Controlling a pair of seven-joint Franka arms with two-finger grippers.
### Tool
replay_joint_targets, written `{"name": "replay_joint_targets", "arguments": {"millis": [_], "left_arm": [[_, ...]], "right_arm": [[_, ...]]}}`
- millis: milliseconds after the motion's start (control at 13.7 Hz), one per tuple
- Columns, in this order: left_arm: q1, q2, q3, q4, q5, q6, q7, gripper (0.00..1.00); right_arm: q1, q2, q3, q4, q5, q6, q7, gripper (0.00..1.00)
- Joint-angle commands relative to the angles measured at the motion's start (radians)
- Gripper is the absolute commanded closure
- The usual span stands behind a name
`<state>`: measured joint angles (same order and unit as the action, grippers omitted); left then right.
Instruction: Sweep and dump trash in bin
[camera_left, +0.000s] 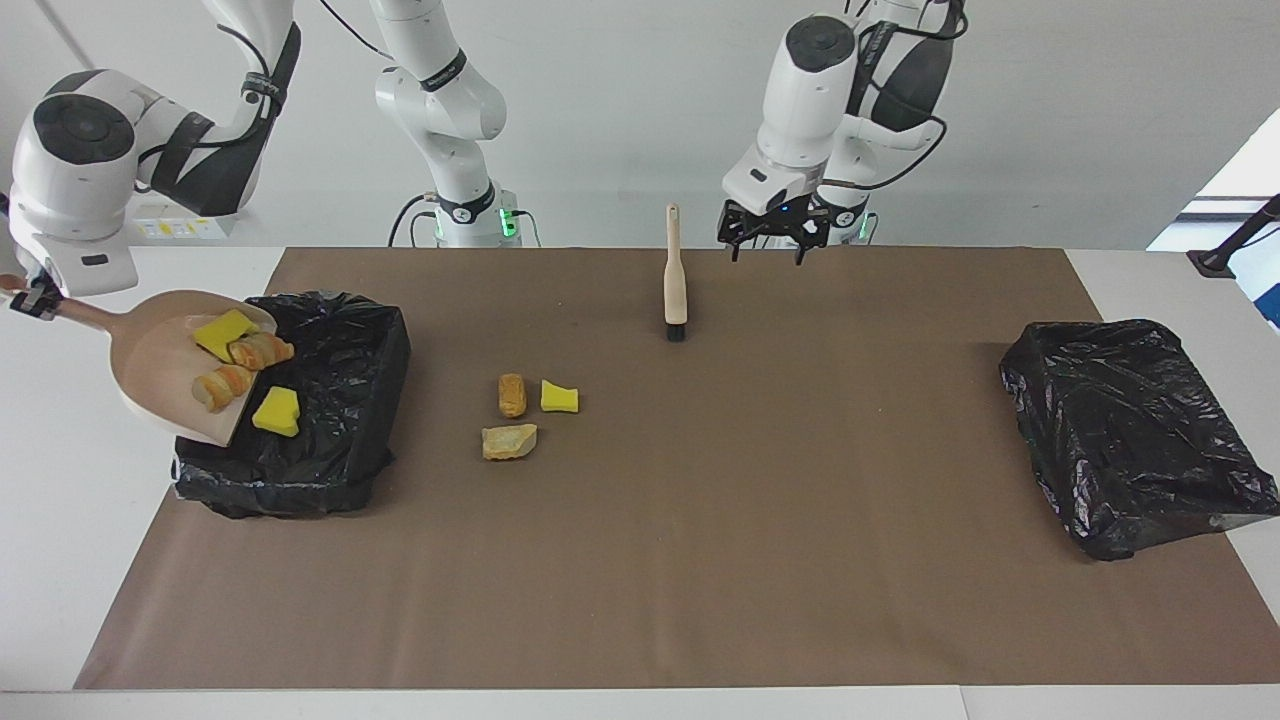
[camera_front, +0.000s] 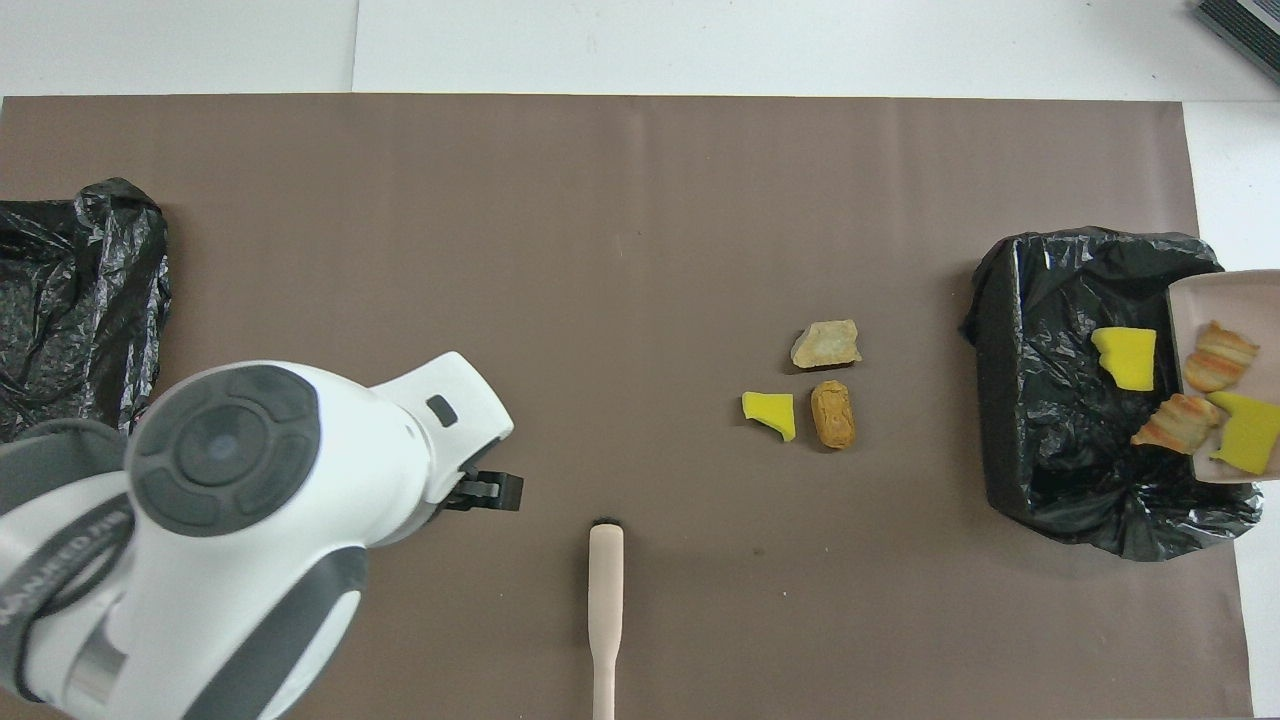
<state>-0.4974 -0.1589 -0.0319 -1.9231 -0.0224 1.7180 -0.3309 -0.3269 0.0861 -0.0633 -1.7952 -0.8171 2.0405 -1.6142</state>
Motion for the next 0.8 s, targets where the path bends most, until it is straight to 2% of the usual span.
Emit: {"name": "replay_joint_targets", "arguments": {"millis": [0,292,511,730], "left_arm": [[0.116,0.015,-0.014,0.132,0.016,-0.109,0.148,0.0],[0.264,0.036,-0.013,0.34,0.007,-0.306,0.328,0.0],[0.287,0.122,-0.005,0.508,-0.002,-0.42,0.329,0.0],[0.335,0.163,-0.008,0.604,-0.008,-0.475,0.332,0.0]], "right_arm": [[0.014,-0.012,0.01,-0.001,-0.056,-0.009,0.014,1.0],[0.054,-0.019,0.013,0.014,-0.115,-0.017,0.014,1.0],[0.059,-0.023,0.011,0.02,-0.145,-0.028,0.004,1.0],[0.06,-0.064,0.013,0.04,-0.12,-0.046,-0.032,1.0]]}}
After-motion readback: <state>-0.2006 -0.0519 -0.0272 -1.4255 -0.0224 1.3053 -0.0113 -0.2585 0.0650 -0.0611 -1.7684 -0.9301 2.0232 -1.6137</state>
